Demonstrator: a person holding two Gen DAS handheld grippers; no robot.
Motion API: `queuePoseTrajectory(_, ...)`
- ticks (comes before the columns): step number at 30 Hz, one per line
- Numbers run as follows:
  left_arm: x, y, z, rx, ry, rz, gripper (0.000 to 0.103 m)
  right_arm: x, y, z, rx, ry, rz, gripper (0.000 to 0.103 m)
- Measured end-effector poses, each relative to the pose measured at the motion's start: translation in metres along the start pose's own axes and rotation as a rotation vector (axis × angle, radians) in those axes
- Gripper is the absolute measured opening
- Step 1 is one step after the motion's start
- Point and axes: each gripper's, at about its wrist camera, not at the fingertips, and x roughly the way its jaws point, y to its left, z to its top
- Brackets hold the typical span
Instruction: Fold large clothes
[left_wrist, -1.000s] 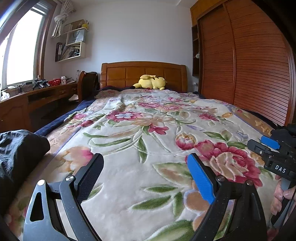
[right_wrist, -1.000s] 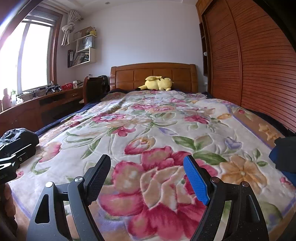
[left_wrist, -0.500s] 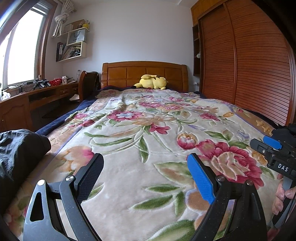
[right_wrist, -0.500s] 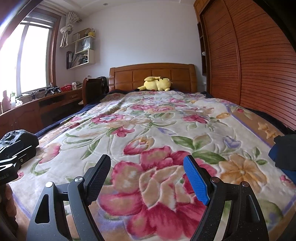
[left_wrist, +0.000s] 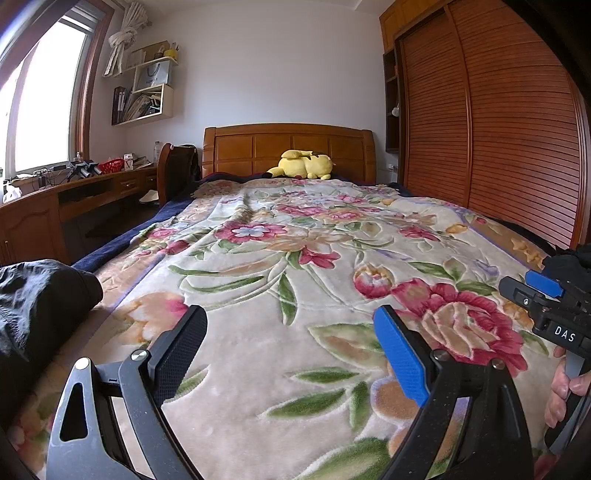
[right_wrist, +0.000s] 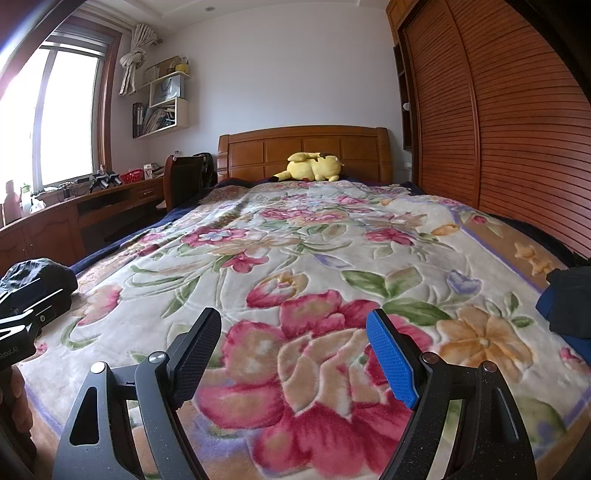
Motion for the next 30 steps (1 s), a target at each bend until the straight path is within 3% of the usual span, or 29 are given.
queuePoseTrajectory(30, -0.0005, -0.0009, -0.0004, 0.003, -0.003, 0.002, 0.092, 0.0049, 0.0000, 0.0004, 0.002, -0.004, 0.005, 0.082)
